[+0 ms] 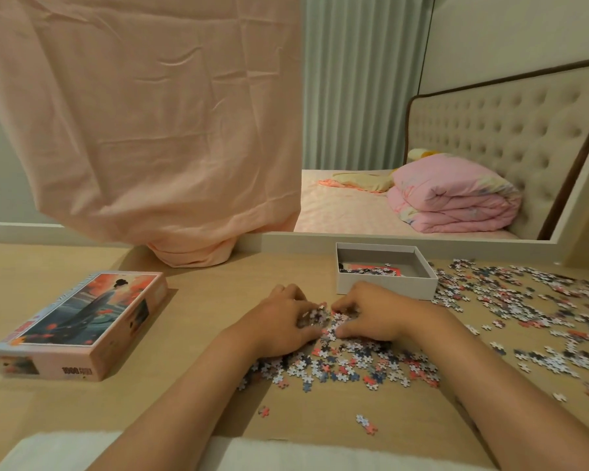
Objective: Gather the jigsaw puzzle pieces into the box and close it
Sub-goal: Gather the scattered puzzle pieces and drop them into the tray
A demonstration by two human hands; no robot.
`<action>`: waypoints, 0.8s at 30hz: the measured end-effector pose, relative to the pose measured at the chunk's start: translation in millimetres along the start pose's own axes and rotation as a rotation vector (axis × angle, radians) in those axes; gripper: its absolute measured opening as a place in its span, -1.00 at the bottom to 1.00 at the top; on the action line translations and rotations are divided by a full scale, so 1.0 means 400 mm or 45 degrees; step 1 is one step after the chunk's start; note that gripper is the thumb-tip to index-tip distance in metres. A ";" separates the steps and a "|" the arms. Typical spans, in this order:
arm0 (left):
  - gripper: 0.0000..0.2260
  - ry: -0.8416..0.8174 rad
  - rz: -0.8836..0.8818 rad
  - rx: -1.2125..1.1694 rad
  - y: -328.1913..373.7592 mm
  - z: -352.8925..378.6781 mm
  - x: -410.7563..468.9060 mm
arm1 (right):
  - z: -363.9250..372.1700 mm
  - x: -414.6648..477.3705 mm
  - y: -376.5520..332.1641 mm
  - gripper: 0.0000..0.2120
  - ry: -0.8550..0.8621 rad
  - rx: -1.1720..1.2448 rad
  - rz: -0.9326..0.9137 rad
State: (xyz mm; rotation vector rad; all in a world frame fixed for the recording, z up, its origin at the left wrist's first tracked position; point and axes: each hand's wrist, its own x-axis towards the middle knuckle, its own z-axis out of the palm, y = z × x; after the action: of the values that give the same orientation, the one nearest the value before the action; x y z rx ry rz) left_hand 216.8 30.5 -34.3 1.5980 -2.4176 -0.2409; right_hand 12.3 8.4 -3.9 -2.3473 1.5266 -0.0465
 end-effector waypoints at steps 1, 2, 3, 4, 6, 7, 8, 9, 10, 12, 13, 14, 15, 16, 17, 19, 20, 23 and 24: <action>-0.52 0.024 0.018 -0.045 0.003 0.003 0.006 | 0.003 0.001 0.000 -0.49 0.025 0.029 -0.012; -0.57 0.043 0.035 -0.072 0.005 0.006 0.009 | 0.005 0.000 -0.003 -0.55 0.038 0.049 -0.021; -0.62 0.062 0.048 -0.086 0.006 0.008 0.010 | 0.005 -0.002 -0.007 -0.59 0.046 0.060 -0.027; -0.65 0.078 0.057 -0.093 0.008 0.010 0.010 | 0.004 -0.003 -0.009 -0.61 0.058 0.072 -0.031; -0.68 0.109 0.062 -0.107 0.013 0.007 0.012 | 0.000 -0.003 -0.010 -0.64 0.081 0.090 -0.040; -0.67 0.121 0.066 -0.114 0.016 0.004 0.013 | -0.003 -0.004 -0.010 -0.64 0.088 0.086 -0.041; -0.65 0.130 0.066 -0.115 0.018 -0.001 0.014 | -0.005 -0.003 -0.007 -0.60 0.087 0.081 -0.032; -0.59 0.125 0.055 -0.101 0.020 -0.006 0.013 | -0.009 -0.004 -0.003 -0.52 0.068 0.084 -0.007; -0.50 0.097 0.030 -0.060 0.020 -0.010 0.012 | -0.014 -0.005 0.002 -0.40 0.028 0.095 0.035; -0.34 -0.040 -0.027 0.066 0.018 -0.017 0.007 | -0.021 -0.010 0.013 -0.20 -0.078 0.100 0.115; -0.31 -0.117 -0.042 0.104 0.018 -0.018 0.004 | -0.022 -0.012 0.015 -0.17 -0.114 0.078 0.126; -0.32 -0.163 -0.044 0.100 0.020 -0.016 0.004 | -0.021 -0.014 0.013 -0.21 -0.125 0.054 0.113; -0.37 -0.168 -0.037 0.062 0.024 -0.014 0.005 | -0.019 -0.014 0.009 -0.29 -0.109 0.040 0.084; -0.44 -0.140 -0.022 0.017 0.030 -0.011 0.008 | -0.016 -0.013 0.004 -0.39 -0.074 0.041 0.056; -0.52 -0.095 0.000 -0.015 0.038 -0.009 0.013 | -0.013 -0.013 -0.002 -0.48 -0.030 0.055 0.032; -0.68 -0.010 0.040 -0.052 0.053 -0.007 0.022 | -0.008 -0.012 -0.008 -0.64 0.045 0.099 0.005; -0.74 0.020 0.049 -0.070 0.058 -0.006 0.025 | -0.007 -0.011 -0.007 -0.69 0.063 0.122 0.002; -0.84 0.059 0.059 -0.072 0.066 -0.006 0.036 | -0.005 -0.010 0.000 -0.77 0.079 0.196 0.011; -0.84 0.059 0.065 -0.052 0.068 -0.007 0.041 | -0.006 -0.011 0.003 -0.80 0.086 0.218 0.004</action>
State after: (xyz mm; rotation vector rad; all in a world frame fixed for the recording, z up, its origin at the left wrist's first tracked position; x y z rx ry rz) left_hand 187.2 26.0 -22.8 1.5057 -2.3994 -0.2397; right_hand 9.0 11.5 -1.4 -2.2290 1.4941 -0.2484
